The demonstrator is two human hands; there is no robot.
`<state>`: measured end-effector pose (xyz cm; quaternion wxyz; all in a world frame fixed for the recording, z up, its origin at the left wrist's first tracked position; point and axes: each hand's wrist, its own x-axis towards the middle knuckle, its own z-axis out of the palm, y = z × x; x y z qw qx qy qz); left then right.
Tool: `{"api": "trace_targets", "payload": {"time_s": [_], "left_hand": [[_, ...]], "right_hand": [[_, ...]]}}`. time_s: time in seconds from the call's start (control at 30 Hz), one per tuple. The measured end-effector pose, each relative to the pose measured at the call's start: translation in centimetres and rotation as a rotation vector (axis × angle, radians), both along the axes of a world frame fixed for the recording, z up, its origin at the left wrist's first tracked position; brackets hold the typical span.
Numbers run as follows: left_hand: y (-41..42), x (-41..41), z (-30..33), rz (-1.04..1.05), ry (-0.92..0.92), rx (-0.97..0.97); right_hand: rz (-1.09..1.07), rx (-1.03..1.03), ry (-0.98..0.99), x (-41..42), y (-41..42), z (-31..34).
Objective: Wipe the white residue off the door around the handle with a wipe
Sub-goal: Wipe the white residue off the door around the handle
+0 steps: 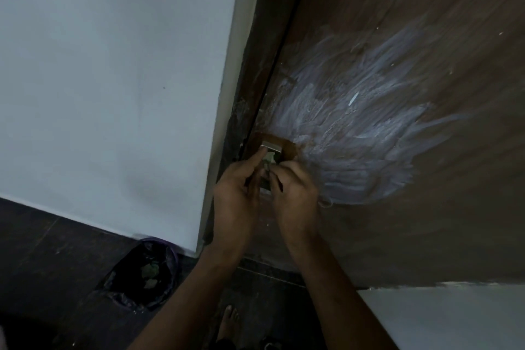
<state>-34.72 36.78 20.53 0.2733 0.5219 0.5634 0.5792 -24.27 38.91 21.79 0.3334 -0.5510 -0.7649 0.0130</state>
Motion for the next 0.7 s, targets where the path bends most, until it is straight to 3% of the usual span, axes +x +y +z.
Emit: {"api": "trace_targets", "payload": {"time_s": [0.13,0.3,0.37,0.5,0.7], "left_hand": [[0.1,0.2,0.1,-0.021,0.102,-0.012],[0.2,0.2,0.6,0.012,0.024,-0.019],[0.2,-0.1,0.9,-0.009,-0.069,-0.022],[0.5,-0.7,1.6,-0.095,-0.435,-0.166],[1.0,-0.7,1.9,-0.034,-0.601,-0.167]], "right_hand": [[-0.026,-0.047,0.205,0.2,0.0,1.2],[-0.024,-0.186,0.496,0.3,0.3,2.7],[-0.010,-0.206,0.594,0.5,0.3,3.2],[0.054,-0.387,0.898,1.1,0.3,3.7],[0.013,-0.443,0.815,1.4,0.1,3.7]]}}
